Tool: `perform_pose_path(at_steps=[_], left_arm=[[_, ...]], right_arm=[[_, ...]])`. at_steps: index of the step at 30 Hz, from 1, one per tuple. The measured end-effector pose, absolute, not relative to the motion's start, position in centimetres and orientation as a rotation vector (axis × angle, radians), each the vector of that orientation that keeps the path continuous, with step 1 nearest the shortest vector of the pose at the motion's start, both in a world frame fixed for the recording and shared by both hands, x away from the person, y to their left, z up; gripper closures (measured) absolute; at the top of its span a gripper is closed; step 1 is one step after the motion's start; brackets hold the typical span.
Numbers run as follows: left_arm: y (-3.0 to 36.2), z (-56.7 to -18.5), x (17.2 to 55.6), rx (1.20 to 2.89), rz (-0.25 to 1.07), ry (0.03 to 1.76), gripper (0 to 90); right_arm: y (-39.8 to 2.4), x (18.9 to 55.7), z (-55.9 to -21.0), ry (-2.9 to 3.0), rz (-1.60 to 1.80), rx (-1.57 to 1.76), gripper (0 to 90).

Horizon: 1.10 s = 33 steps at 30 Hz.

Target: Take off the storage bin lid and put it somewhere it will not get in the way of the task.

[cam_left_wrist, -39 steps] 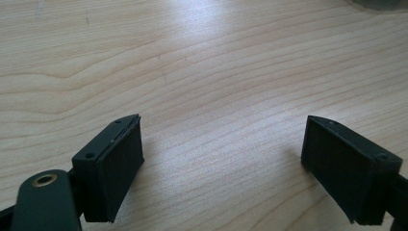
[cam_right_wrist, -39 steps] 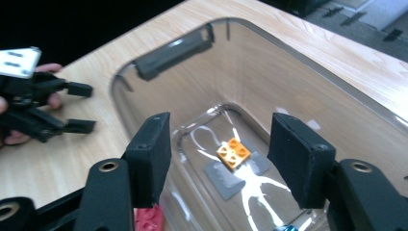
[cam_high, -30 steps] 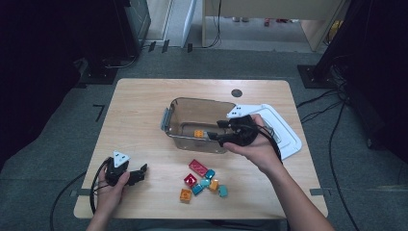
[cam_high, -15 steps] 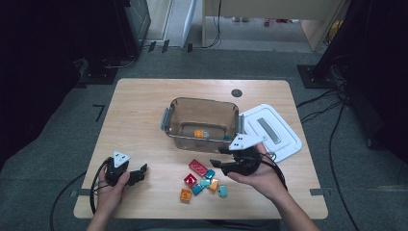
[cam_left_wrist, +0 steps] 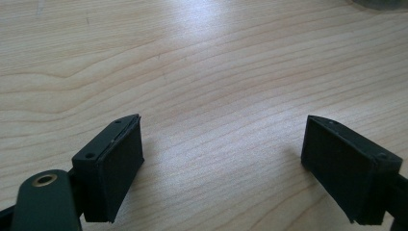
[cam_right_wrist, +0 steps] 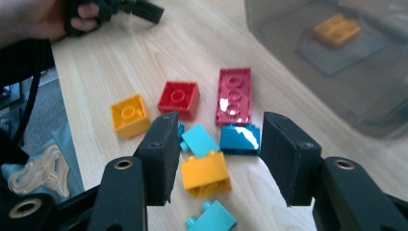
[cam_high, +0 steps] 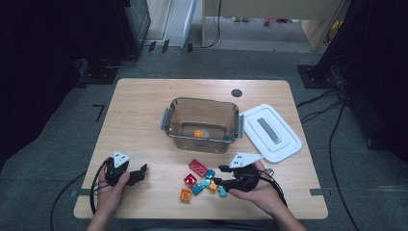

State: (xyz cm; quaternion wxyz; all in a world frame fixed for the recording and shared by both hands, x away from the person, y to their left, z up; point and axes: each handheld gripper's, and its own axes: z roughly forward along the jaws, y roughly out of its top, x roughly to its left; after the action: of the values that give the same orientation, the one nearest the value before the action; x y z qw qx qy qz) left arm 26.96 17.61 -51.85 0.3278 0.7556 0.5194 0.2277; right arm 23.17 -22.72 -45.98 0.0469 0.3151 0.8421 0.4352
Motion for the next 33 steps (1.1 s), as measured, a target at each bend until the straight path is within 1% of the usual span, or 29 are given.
perform_pose_path(at_steps=[13,16,25,33], left_arm=[[17.6,-51.8,27.0,1.979,0.595,1.359,14.5],[17.6,-51.8,27.0,1.979,0.595,1.358,14.5],[17.6,-51.8,27.0,1.979,0.595,1.358,14.5],[17.6,-51.8,27.0,1.979,0.595,1.358,14.5]], right_arm=[[-21.6,22.6,-48.8,2.647,1.239,0.904,49.2],[-21.5,22.5,-49.1,2.664,1.231,0.893,50.5],[-21.1,22.3,-49.9,2.686,1.178,0.854,58.3],[-21.2,22.2,-49.4,2.685,1.197,0.842,59.8]])
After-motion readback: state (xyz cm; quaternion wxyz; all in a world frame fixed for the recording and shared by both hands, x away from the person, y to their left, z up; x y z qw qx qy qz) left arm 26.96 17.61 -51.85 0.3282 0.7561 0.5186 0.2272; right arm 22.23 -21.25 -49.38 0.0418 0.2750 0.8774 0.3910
